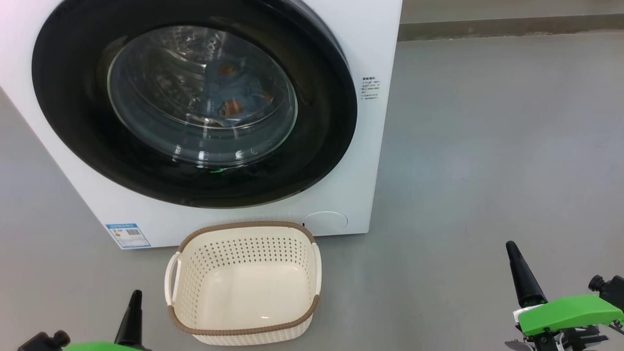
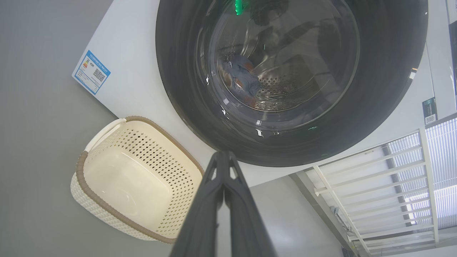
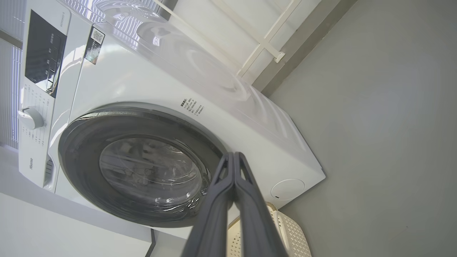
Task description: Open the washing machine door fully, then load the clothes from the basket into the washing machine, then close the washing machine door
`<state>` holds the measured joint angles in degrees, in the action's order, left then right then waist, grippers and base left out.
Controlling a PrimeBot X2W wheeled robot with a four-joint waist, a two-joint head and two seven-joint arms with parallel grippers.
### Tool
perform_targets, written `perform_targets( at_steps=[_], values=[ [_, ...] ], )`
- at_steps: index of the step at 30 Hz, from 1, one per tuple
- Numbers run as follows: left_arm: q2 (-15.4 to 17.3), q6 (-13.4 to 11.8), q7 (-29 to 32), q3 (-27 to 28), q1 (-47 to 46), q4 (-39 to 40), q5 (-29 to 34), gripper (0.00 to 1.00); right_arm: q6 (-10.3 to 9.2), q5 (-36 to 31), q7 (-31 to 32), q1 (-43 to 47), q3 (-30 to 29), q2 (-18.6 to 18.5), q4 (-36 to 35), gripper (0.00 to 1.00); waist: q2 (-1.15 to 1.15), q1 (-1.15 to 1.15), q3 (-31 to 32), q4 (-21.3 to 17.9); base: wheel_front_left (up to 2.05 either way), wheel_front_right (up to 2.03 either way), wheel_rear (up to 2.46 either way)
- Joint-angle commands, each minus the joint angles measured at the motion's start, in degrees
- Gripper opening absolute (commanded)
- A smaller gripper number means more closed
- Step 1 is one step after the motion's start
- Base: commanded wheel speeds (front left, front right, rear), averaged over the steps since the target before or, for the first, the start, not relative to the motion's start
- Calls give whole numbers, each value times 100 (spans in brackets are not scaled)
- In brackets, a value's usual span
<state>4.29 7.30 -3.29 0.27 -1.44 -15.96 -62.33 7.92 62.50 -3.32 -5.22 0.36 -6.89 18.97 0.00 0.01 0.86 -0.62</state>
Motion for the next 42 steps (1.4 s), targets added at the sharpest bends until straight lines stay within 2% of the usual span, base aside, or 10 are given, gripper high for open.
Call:
perform_targets(
  at_steps=[1,42],
  values=[
    [49,-4,42,143,-278,158,-95,0,-23,111,38,-165,32,-8,-181,0,0,0,-1,1,0,0,0],
    [-91,-7,734,506,-454,177,-2212,0,-38,2204,736,-154,-505,292,-380,0,0,0,-63,46,0,0,0]
  ],
)
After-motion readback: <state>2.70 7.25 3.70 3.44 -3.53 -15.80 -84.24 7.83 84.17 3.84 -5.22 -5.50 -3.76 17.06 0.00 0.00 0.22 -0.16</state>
